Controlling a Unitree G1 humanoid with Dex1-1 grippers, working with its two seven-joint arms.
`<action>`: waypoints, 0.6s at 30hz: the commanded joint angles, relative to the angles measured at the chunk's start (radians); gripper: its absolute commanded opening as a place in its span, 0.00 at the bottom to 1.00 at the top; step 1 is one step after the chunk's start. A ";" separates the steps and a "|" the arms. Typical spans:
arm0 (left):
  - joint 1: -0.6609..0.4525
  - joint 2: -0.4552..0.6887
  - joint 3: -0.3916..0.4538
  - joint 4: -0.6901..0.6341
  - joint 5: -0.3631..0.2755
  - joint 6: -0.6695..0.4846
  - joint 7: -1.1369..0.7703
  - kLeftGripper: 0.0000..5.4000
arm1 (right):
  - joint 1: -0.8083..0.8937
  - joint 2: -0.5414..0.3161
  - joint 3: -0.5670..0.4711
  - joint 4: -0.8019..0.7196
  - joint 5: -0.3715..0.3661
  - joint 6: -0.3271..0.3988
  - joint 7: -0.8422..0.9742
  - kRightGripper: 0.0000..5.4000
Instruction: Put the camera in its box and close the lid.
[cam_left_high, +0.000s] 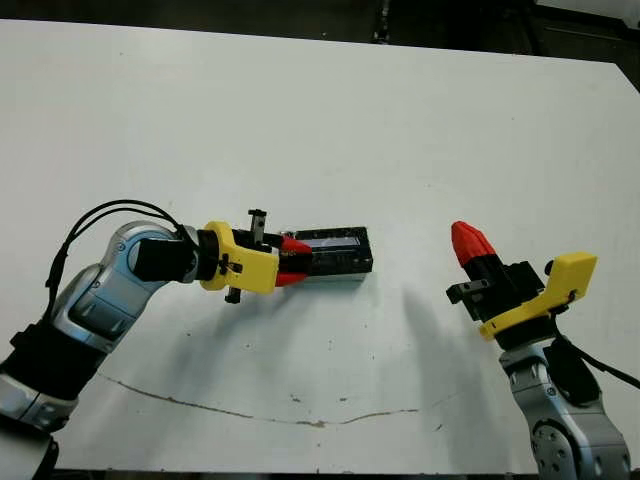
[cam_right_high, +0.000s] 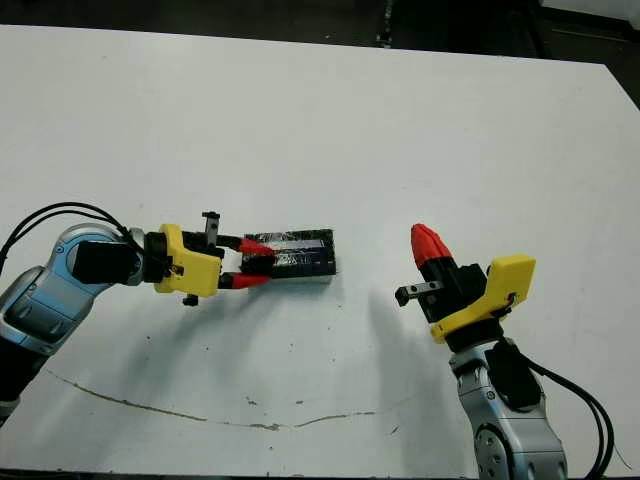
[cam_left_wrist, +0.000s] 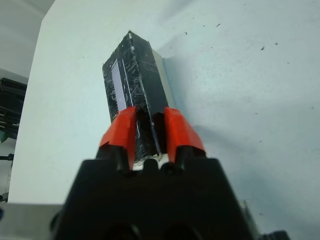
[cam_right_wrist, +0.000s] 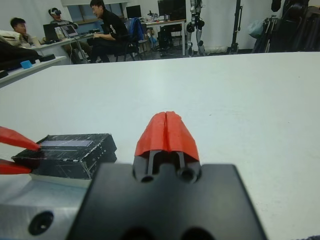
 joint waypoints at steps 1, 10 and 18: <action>-0.001 0.005 -0.003 0.000 0.017 0.027 -0.002 0.15 | 0.009 -0.010 -0.008 0.000 -0.006 0.005 -0.005 0.00; -0.018 -0.003 0.005 0.014 -0.030 0.110 -0.026 0.00 | 0.010 -0.008 -0.009 0.003 -0.002 0.002 -0.001 0.00; -0.028 -0.001 0.003 0.017 -0.052 0.126 -0.034 0.00 | 0.010 -0.008 -0.008 -0.001 -0.005 0.006 -0.005 0.00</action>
